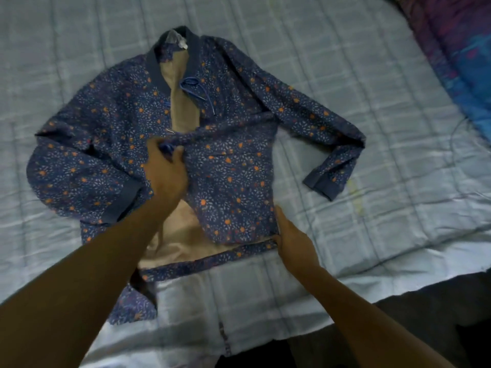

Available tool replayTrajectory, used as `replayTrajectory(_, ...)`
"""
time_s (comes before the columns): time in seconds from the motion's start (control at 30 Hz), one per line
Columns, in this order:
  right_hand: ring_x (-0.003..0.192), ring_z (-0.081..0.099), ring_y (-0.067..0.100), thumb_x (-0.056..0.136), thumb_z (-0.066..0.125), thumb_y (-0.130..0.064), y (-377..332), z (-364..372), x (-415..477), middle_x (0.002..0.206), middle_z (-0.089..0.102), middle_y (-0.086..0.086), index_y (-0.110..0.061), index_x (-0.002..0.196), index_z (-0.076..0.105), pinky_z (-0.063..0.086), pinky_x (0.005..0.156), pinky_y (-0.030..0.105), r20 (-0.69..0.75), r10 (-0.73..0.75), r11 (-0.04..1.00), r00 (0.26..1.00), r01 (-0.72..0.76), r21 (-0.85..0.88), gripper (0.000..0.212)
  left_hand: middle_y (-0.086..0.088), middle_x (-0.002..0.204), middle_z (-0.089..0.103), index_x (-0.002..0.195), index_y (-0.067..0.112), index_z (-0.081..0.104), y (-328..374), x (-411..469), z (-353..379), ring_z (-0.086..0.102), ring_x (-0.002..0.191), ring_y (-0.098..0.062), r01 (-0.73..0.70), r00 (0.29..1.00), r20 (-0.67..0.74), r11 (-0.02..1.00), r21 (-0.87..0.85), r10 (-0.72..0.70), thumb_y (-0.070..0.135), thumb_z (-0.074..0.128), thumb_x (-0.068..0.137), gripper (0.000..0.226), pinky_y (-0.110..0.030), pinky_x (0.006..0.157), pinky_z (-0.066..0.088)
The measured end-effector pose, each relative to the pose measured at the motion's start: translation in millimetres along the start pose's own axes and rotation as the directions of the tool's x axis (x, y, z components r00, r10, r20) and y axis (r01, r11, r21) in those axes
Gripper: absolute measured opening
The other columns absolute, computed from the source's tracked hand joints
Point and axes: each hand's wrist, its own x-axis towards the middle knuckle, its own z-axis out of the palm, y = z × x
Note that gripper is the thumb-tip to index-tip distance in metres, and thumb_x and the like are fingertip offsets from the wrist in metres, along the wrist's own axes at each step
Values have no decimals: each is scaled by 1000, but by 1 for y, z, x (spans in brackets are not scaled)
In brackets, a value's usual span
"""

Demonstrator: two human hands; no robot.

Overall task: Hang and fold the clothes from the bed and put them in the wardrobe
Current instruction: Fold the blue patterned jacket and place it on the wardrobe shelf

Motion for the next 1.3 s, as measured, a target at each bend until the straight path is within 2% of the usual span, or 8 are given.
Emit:
replayTrajectory(0.17, 49, 55, 24, 60, 76, -4, 15, 2, -15, 64, 57, 6, -11, 137, 49, 38, 42, 28, -80, -79, 906, 994, 38, -422, 82, -14, 130, 50, 145, 7, 15, -32, -25, 4, 52, 115, -31, 315, 929, 242, 942, -117, -280, 40, 53, 94, 71, -36, 91, 41)
replayTrajectory(0.27, 71, 59, 32, 78, 58, -19, 11, -1, -16, 92, 57, 13, -13, 135, 47, 48, 57, 37, -162, -99, 959, 982, 51, -280, 58, -20, 144, 34, 143, 3, 21, -37, -68, 7, 39, 129, -36, 440, 879, 206, 898, -8, -429, 40, 63, 88, 78, -32, 98, 33)
replayTrajectory(0.37, 96, 53, 32, 82, 48, -28, -15, -3, -3, 126, 44, 14, -17, 144, 31, 49, 79, 41, -200, -39, 997, 979, 50, 52, 65, -20, 139, 37, 138, 4, 27, -44, -93, 13, 44, 122, -36, 511, 856, 153, 854, -99, -494, 30, 73, 80, 79, -34, 93, 41)
replayTrajectory(0.57, 126, 42, 33, 88, 60, -39, -28, 17, 7, 142, 38, 15, -20, 151, 15, 39, 103, 47, -145, 183, 918, 972, -116, 380, 79, -7, 96, 70, 111, 6, 60, -63, -114, -6, 66, 73, -18, 699, 524, 729, 712, -72, -441, -2, 66, 83, 30, -28, 55, 56)
replayTrajectory(0.73, 85, 64, 36, 99, 41, -39, -26, 16, -11, 99, 68, 18, -24, 148, 31, 49, 70, 39, -243, 176, 981, 954, -151, 118, 52, -7, 95, 70, 102, 16, 63, -82, -102, -12, 66, 78, -31, 618, 716, 563, 750, -235, -413, 10, 54, 95, 13, -41, 54, 57)
replayTrajectory(0.9, 92, 62, 30, 98, 24, -53, -24, 18, -36, 103, 65, 11, -23, 150, 18, 47, 73, 36, 19, 226, 919, 974, -207, -336, 60, -16, 104, 66, 106, 7, 57, -100, -121, -7, 61, 96, -36, 87, 790, 518, 895, 437, -329, 22, 53, 91, 21, -34, 73, 45)
replayTrajectory(1.07, 103, 52, 36, 92, 49, -46, -37, 3, -19, 125, 47, 18, -12, 144, 31, 48, 83, 46, -160, -62, 961, 985, 15, -275, 65, -12, 103, 63, 116, 13, 51, -92, -102, -36, 59, 94, -34, -77, 966, 258, 925, 372, -24, 29, 45, 95, 27, -39, 72, 47)
replayTrajectory(1.3, 108, 50, 35, 91, 57, -23, -110, 8, 36, 120, 52, 17, -8, 135, 47, 42, 90, 47, -82, -287, 935, 954, 261, -239, 48, -18, 114, 53, 120, 8, 52, -133, -61, -85, 51, 102, -37, -348, 933, 295, 715, 607, 205, 38, 51, 83, 48, -48, 84, 42)
